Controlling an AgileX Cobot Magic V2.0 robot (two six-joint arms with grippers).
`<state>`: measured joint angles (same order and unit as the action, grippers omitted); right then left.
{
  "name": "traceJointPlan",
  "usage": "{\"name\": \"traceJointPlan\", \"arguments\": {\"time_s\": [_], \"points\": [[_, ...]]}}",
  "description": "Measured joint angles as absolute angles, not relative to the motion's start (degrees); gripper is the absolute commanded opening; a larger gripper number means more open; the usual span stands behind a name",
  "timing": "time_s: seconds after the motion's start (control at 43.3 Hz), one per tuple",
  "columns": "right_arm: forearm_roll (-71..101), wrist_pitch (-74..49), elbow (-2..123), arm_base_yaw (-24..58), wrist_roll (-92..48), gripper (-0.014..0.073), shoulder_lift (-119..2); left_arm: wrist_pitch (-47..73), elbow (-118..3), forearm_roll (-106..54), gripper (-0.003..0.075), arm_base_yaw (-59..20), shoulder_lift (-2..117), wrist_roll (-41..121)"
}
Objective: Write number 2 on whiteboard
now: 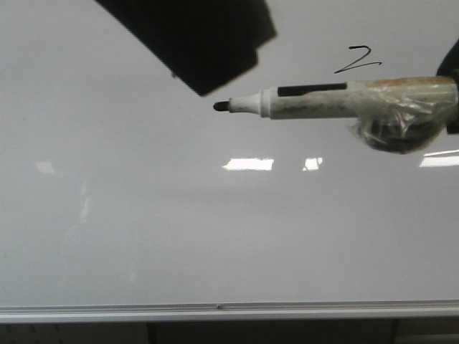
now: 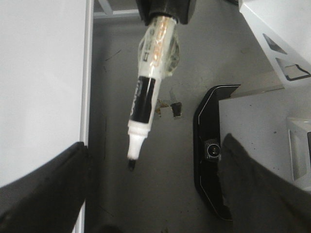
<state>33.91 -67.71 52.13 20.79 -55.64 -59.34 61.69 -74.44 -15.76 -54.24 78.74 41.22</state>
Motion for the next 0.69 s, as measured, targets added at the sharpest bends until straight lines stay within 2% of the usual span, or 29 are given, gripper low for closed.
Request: {"name": "traceJointPlan", "arguments": {"time_s": [0.531, 0.6, 0.693], "points": [[34.2, -66.8, 52.2, 20.8, -56.1, -0.0066, -59.3, 59.2, -76.2, -22.1, 0.0508, -54.2, 86.8, 47.2], [34.2, -66.8, 52.2, 20.8, -56.1, -0.0066, -59.3, 59.2, -76.2, -22.1, 0.0464, -54.2, 87.3, 47.2], [34.2, -66.8, 52.2, 20.8, -56.1, -0.0066, -59.3, 59.0, -76.2, -22.1, 0.0350, -54.1, 87.7, 47.2]]}}
